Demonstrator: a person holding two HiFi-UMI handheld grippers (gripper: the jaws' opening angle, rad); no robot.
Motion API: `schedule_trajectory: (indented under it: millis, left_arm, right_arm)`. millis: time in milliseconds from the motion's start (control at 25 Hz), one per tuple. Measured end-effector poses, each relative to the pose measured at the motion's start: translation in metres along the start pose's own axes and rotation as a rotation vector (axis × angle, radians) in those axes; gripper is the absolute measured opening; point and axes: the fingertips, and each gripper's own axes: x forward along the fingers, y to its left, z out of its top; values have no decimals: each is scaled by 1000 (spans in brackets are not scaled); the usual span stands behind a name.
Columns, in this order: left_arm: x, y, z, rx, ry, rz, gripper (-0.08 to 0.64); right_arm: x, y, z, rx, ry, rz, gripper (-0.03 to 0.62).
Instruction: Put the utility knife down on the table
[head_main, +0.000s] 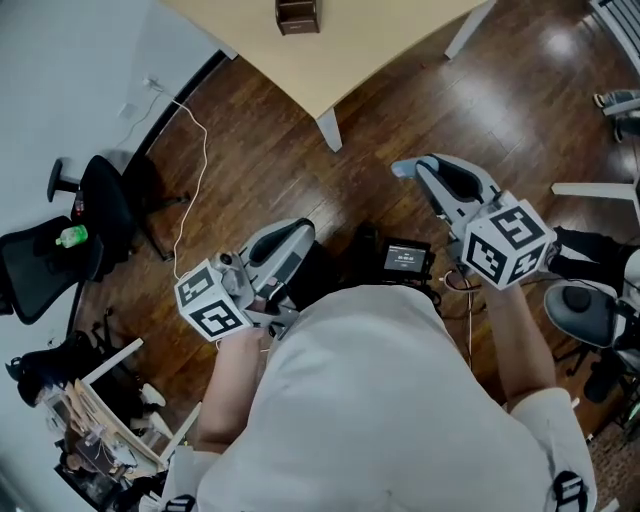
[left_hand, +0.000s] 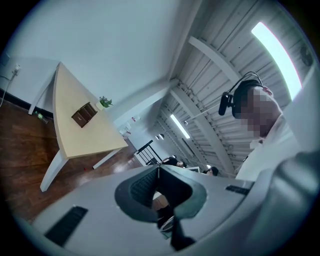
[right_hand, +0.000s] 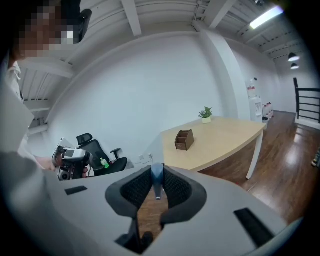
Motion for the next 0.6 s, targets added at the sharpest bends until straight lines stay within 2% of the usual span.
schedule_trajectory:
  millis: [200,360,600]
  left_arm:
    - [1,24,24,-17,-16,-12,3]
    - [-7,57,55,-16,-9,-33,3]
    - [-26,105,112,-19,52,-81,3]
  right_arm:
    - [28,-5,10,-3,16,-8,69]
    - [64,-8,21,6,14,-49,69]
    - [112,5,50,27,-7,-128,69]
